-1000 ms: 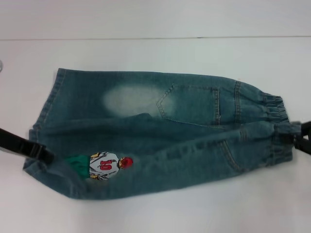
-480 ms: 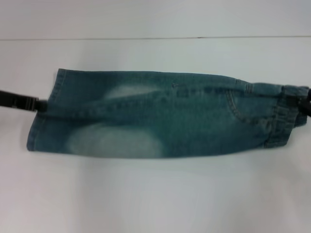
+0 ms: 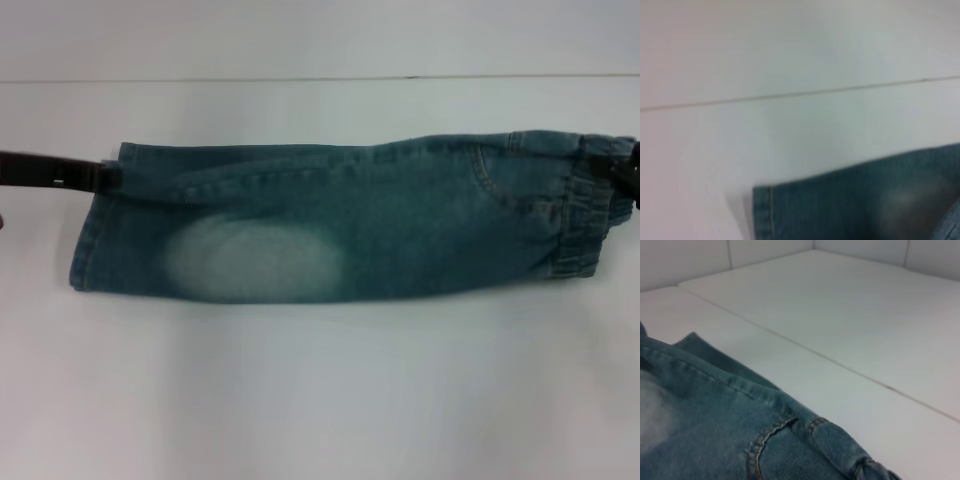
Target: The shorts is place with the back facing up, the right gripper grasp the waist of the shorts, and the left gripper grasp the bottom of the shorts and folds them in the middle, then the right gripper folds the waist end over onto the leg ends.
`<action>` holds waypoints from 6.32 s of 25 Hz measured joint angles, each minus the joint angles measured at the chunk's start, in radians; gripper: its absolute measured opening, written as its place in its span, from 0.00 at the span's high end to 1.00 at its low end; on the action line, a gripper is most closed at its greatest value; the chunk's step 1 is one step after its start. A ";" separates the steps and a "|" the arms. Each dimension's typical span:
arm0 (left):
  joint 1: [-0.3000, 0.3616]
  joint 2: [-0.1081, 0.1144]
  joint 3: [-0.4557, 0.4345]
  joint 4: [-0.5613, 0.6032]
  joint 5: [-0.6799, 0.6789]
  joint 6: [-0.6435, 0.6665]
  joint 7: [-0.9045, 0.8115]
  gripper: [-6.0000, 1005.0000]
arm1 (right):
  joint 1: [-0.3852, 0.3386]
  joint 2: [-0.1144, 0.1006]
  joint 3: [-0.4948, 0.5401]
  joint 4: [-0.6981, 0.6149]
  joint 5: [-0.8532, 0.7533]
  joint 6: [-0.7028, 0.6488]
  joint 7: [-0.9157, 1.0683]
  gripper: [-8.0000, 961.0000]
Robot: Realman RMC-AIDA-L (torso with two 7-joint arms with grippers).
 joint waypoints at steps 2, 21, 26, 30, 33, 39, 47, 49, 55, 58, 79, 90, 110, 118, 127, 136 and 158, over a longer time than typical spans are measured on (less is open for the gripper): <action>-0.006 -0.009 0.001 -0.004 -0.008 -0.022 0.008 0.97 | 0.007 0.000 -0.007 0.001 0.000 0.021 -0.003 0.88; -0.063 -0.031 0.004 -0.120 -0.009 -0.263 0.019 0.97 | 0.034 0.013 -0.095 0.061 -0.001 0.232 -0.008 0.85; -0.066 -0.031 0.016 -0.144 -0.009 -0.307 0.028 0.96 | 0.060 0.015 -0.108 0.105 0.000 0.271 -0.014 0.84; -0.060 -0.046 0.024 -0.145 -0.007 -0.356 0.028 0.91 | 0.082 0.015 -0.123 0.138 -0.003 0.341 -0.005 0.83; -0.059 -0.039 0.024 -0.156 -0.003 -0.366 0.023 0.86 | 0.086 0.015 -0.146 0.144 -0.009 0.365 0.021 0.83; -0.042 -0.034 0.022 -0.138 -0.009 -0.372 0.029 0.64 | 0.074 0.016 -0.161 0.135 -0.007 0.389 0.043 0.66; -0.036 -0.045 0.025 -0.117 -0.011 -0.372 0.051 0.35 | 0.060 0.017 -0.167 0.113 -0.075 0.378 0.102 0.29; -0.037 -0.048 0.027 -0.113 -0.011 -0.363 0.056 0.30 | 0.051 0.018 -0.168 0.097 -0.083 0.371 0.112 0.20; -0.028 -0.054 0.036 -0.096 -0.126 -0.261 0.178 0.10 | -0.007 0.021 -0.160 0.048 -0.004 0.318 0.087 0.08; -0.021 -0.049 0.029 -0.093 -0.211 -0.138 0.256 0.06 | -0.060 0.014 -0.149 0.017 0.092 0.225 0.053 0.05; 0.059 -0.009 0.015 -0.103 -0.422 0.530 0.546 0.08 | -0.245 0.031 0.043 0.244 0.282 0.001 -0.357 0.04; 0.056 -0.010 0.019 -0.092 -0.417 0.543 0.521 0.10 | -0.222 0.026 0.080 0.358 0.331 0.117 -0.487 0.04; 0.066 -0.016 0.018 -0.092 -0.414 0.535 0.513 0.13 | -0.136 0.025 -0.040 0.416 0.314 0.284 -0.498 0.10; 0.059 -0.020 0.022 -0.099 -0.414 0.523 0.513 0.15 | -0.143 0.024 -0.038 0.411 0.315 0.280 -0.506 0.30; 0.061 -0.030 0.026 -0.102 -0.414 0.503 0.517 0.16 | -0.139 0.024 -0.048 0.411 0.315 0.276 -0.550 0.68; 0.065 -0.055 0.021 -0.106 -0.431 0.446 0.521 0.18 | -0.146 0.025 -0.040 0.389 0.321 0.229 -0.569 0.83; -0.113 -0.070 0.648 -0.657 -1.200 -0.433 0.999 0.67 | -0.186 0.036 -0.046 0.185 0.337 0.013 -0.458 0.86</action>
